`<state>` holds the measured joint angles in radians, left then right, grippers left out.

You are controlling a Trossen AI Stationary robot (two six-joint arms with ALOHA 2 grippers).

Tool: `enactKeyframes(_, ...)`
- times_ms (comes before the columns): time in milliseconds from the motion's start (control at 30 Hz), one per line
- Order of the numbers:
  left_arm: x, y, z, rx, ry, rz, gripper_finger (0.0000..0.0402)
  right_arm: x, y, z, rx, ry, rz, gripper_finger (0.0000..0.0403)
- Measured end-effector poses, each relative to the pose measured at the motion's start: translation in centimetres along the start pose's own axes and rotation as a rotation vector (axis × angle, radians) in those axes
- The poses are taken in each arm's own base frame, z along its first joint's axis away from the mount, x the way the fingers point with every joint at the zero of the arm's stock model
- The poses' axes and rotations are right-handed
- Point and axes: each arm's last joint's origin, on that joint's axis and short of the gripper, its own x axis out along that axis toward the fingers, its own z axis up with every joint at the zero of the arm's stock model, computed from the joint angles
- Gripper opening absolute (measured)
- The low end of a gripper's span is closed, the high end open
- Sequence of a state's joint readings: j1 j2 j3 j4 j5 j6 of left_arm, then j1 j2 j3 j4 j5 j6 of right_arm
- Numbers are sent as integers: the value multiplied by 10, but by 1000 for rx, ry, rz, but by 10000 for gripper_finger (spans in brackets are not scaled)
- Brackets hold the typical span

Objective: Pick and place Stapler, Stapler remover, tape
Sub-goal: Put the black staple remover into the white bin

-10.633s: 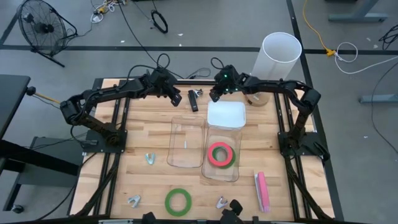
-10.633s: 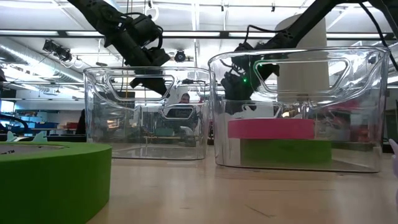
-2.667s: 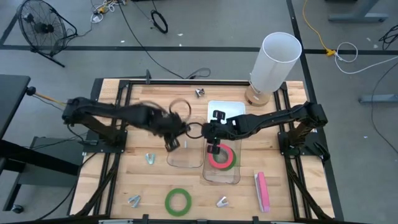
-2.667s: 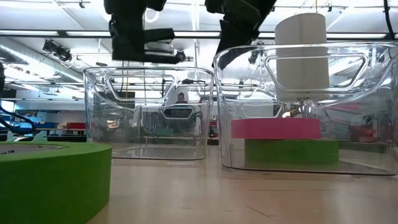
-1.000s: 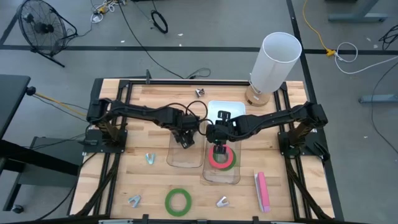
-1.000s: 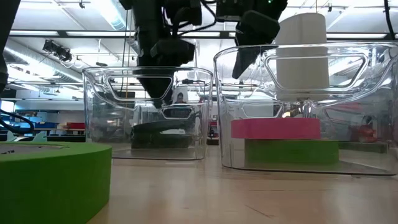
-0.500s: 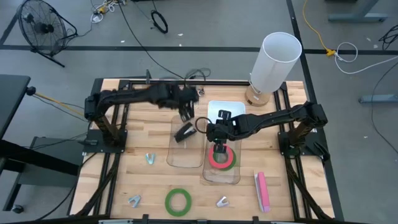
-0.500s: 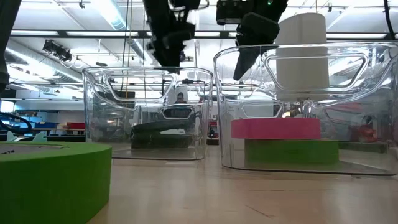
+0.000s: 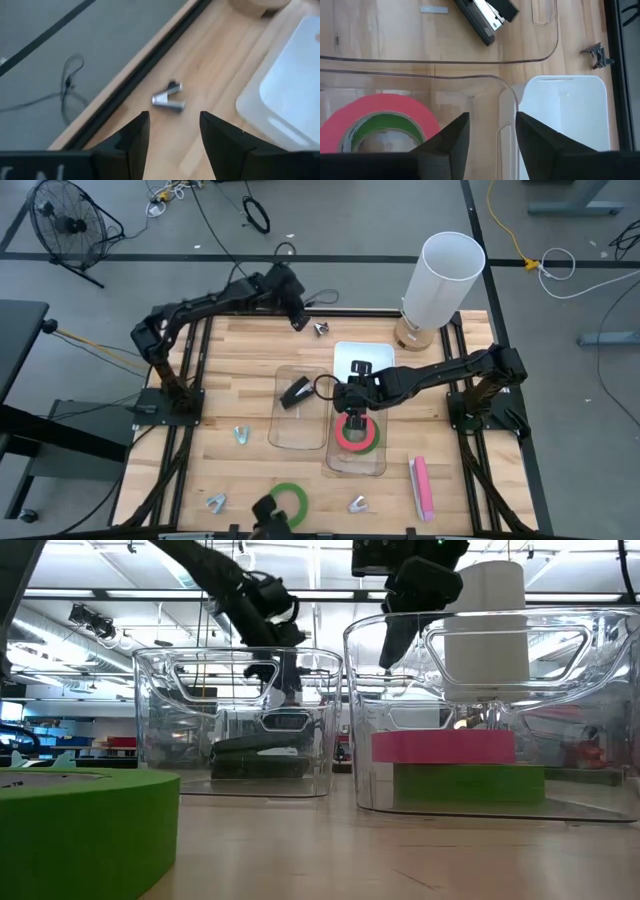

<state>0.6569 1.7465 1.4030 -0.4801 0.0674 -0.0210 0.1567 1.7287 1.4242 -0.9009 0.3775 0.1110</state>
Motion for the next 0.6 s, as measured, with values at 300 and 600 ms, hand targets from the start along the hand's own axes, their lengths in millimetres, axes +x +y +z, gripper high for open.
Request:
enactKeyframes(300, 60, 12, -9, 52, 55, 5, 177, 2, -4, 3, 6, -26, -3, 162)
enactKeyframes(600, 95, -3, -7, 94, 113, -12, 177, 2, -4, 5, 13, -38, -1, 162)
